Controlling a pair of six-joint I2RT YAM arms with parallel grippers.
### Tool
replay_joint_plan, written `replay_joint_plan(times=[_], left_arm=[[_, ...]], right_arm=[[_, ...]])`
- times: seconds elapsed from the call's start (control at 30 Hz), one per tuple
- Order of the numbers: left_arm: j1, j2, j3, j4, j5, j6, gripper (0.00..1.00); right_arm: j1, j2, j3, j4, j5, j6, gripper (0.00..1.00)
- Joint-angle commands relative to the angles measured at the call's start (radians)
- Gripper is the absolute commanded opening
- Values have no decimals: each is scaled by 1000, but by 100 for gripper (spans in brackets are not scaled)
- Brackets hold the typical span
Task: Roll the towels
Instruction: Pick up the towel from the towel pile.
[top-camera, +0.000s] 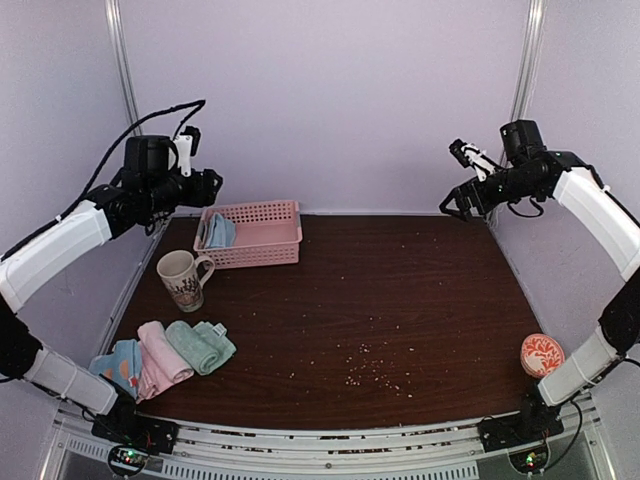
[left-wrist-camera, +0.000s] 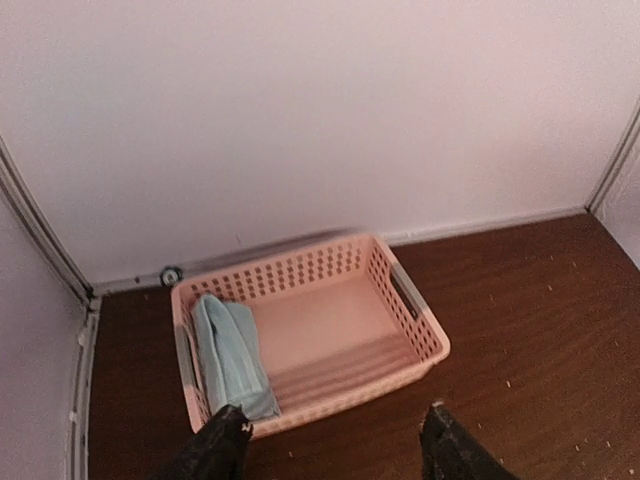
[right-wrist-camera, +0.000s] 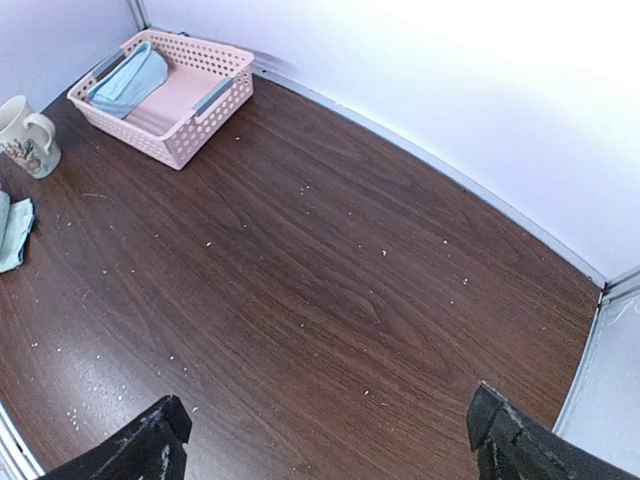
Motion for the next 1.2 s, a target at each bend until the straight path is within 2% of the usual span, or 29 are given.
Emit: replay_joint_plan(times=[0.0, 0.07, 0.2, 0.3, 0.4, 0.57, 0.73, 0.9, 1.0, 1.1, 1.17], left_arm=[[-52, -18, 5, -414, 71, -256, 57], [-88, -73, -86, -503, 19, -327, 51], [-96, -188, -257, -591, 34, -394, 43], [-98, -198, -336, -630, 98, -387, 45], [-133, -146, -379, -607, 123, -367, 48], [-223, 13, -352, -499, 122, -298, 45], [-289, 218, -293, -531, 41, -298, 44], [-313, 322, -284, -529, 46, -307, 43], [-322, 349, -265, -519, 45, -292, 31], [-331, 341, -169, -518, 34, -259, 1], [-354, 320, -6, -536, 71, -192, 0]], right_arm=[[-16, 7, -105, 146, -29, 92, 99], [-15, 16, -152, 142, -130, 85, 93], [-17, 27, -229, 155, -237, 78, 86], [-16, 38, -237, 135, -258, 52, 84], [-16, 50, -242, 130, -273, 46, 83], [-16, 74, -248, 123, -288, 41, 80], [-15, 72, -250, 108, -284, 31, 80], [-14, 65, -255, 105, -280, 27, 79], [-14, 69, -254, 103, -284, 26, 79], [-15, 77, -241, 94, -284, 25, 76], [-14, 84, -223, 81, -282, 21, 75]])
